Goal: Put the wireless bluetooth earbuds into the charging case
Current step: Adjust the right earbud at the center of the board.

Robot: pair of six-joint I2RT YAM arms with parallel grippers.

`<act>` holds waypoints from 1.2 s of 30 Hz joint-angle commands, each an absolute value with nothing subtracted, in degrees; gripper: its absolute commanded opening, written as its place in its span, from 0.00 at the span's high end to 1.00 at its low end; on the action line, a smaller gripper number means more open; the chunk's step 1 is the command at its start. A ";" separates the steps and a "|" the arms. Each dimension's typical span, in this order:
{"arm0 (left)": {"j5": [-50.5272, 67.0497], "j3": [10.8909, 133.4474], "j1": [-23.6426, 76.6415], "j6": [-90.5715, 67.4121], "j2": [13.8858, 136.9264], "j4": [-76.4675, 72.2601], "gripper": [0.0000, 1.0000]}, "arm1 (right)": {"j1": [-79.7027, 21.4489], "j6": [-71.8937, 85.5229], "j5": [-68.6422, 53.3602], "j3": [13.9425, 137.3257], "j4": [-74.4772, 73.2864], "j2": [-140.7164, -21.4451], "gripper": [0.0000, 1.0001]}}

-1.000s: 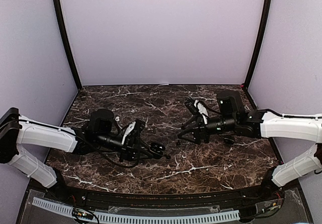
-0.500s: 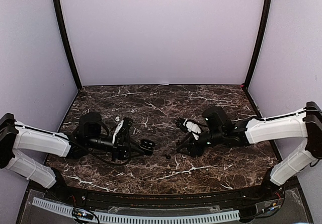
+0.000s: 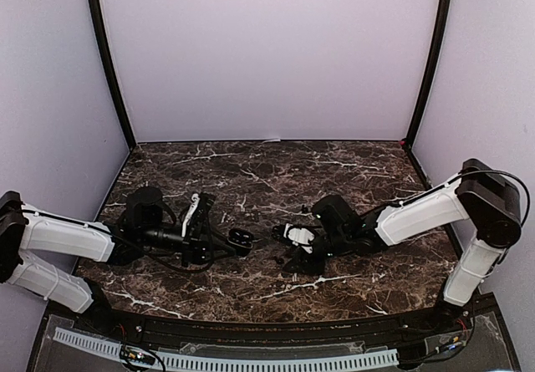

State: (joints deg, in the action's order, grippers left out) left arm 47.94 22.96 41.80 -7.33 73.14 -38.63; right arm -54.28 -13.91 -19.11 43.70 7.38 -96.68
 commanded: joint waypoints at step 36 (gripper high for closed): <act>51.34 23.55 40.48 -6.42 73.65 -40.95 0.94 | -55.71 -24.22 -18.46 47.56 12.46 -105.80 0.64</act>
State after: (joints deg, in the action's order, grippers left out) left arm 50.24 22.96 40.86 -7.05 73.58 -39.40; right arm -55.07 -24.75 -18.24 46.35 12.14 -104.09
